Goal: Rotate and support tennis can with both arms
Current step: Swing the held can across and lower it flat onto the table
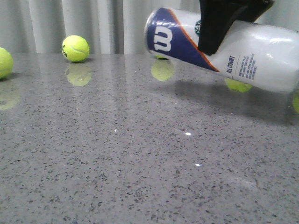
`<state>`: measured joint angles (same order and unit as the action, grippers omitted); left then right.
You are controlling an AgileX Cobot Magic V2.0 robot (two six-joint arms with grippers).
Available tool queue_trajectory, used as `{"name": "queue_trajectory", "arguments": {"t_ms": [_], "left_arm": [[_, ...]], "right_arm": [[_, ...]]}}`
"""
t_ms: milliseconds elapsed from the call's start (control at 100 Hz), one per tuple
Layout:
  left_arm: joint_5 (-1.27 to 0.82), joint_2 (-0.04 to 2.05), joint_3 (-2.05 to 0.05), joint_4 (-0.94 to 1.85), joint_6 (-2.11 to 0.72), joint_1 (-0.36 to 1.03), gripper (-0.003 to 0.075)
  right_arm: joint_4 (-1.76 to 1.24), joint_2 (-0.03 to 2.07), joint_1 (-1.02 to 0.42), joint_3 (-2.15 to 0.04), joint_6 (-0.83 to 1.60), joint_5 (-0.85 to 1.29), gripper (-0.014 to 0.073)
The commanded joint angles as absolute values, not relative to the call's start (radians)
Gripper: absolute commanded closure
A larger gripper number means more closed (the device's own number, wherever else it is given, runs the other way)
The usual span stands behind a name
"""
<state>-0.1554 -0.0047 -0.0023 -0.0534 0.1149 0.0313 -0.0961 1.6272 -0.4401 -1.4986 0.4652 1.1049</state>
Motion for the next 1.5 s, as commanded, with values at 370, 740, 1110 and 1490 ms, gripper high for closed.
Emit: {"name": "queue_trajectory", "arguments": {"t_ms": [370,740,1110,1490], "left_arm": [[-0.081,-0.044,0.046,-0.047,0.112,0.029,0.0741],[-0.081,-0.044,0.046,-0.047,0.112,0.029,0.0741],[-0.081,-0.044,0.046,-0.047,0.112,0.029,0.0741],[-0.081,-0.044,0.046,-0.047,0.112,0.029,0.0741]], "right_arm": [[-0.093,1.66,-0.524,-1.536,1.066,1.108,0.0242],[-0.12,1.709,-0.524,-1.536,1.072,1.104,0.0242],[-0.12,1.71,-0.524,-1.536,1.07,1.111,0.0084],[-0.123,1.71,-0.524,-1.536,1.059,1.104,-0.0073]]}}
